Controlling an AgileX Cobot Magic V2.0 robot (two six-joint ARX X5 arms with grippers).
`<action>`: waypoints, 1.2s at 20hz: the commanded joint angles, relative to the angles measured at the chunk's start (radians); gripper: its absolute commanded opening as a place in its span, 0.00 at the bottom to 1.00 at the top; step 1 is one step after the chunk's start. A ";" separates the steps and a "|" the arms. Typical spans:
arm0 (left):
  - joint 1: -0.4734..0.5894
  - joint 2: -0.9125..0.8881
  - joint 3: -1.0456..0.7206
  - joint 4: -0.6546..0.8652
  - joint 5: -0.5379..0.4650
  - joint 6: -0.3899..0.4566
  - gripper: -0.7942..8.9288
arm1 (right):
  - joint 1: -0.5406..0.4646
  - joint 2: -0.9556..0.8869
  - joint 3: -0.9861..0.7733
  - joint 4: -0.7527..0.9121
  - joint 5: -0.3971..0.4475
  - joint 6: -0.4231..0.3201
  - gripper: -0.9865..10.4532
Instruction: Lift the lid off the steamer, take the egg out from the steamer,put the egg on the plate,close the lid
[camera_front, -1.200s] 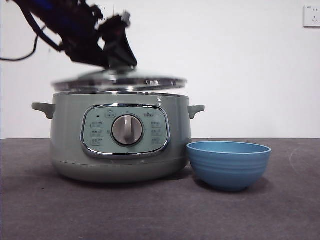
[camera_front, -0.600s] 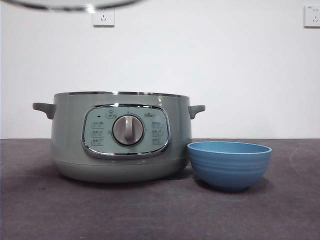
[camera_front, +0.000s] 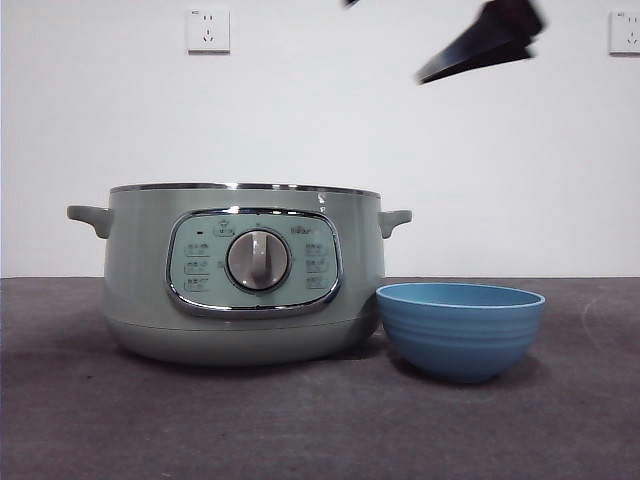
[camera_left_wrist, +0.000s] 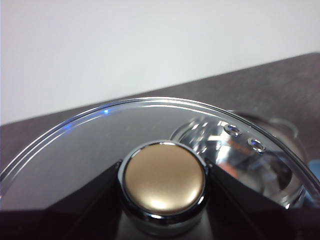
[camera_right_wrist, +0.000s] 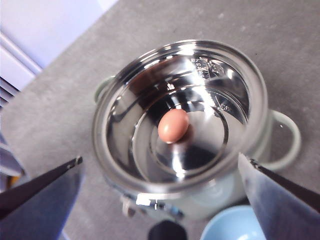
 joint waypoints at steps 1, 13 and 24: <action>0.001 -0.036 0.007 -0.013 -0.031 -0.021 0.07 | 0.050 0.089 0.071 0.011 0.050 0.012 0.58; 0.001 -0.083 0.008 -0.016 -0.021 -0.027 0.07 | 0.176 0.584 0.479 -0.030 0.174 -0.007 0.55; 0.001 -0.083 0.008 -0.015 -0.019 -0.027 0.07 | 0.185 0.760 0.483 0.003 0.219 -0.013 0.55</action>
